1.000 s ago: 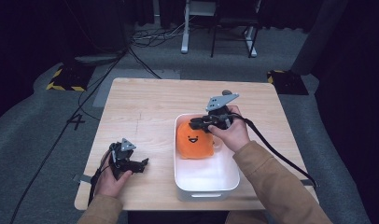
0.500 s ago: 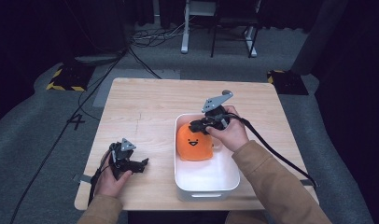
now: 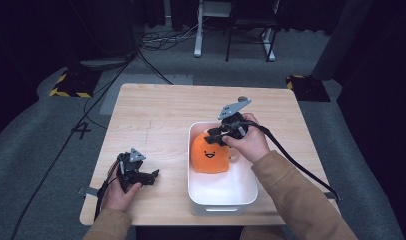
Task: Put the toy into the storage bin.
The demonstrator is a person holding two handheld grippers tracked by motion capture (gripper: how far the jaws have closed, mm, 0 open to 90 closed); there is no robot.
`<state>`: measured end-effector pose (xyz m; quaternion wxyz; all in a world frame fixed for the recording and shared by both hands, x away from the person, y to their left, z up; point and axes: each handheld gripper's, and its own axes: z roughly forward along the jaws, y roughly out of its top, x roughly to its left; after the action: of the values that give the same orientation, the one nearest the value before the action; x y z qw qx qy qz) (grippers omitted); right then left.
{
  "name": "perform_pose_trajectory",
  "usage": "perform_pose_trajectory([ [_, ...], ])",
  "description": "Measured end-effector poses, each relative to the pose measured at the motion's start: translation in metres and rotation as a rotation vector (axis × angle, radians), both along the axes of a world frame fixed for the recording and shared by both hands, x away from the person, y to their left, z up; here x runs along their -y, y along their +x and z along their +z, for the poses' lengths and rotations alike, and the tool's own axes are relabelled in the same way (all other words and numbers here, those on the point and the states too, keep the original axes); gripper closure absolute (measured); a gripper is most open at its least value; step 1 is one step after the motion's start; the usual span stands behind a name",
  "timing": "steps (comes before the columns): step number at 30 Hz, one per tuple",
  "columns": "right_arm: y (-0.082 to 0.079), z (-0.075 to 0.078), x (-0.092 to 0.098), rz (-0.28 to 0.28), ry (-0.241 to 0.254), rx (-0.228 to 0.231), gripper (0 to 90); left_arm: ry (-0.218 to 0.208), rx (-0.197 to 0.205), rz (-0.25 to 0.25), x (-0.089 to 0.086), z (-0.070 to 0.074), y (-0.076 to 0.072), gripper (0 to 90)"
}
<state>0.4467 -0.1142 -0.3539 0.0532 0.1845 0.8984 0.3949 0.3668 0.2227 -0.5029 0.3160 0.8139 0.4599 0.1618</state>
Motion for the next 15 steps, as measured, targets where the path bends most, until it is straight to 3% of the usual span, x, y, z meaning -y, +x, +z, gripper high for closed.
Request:
perform_pose_trajectory([
  [10,0.002,0.008,0.006,-0.019,0.023,0.028,56.6,0.000,0.000,0.000,0.000,0.000,0.000,6.1],
  [15,-0.001,0.019,0.016,-0.025,0.049,0.073,52.1,0.000,0.000,0.000,0.000,0.000,0.000,6.1],
])
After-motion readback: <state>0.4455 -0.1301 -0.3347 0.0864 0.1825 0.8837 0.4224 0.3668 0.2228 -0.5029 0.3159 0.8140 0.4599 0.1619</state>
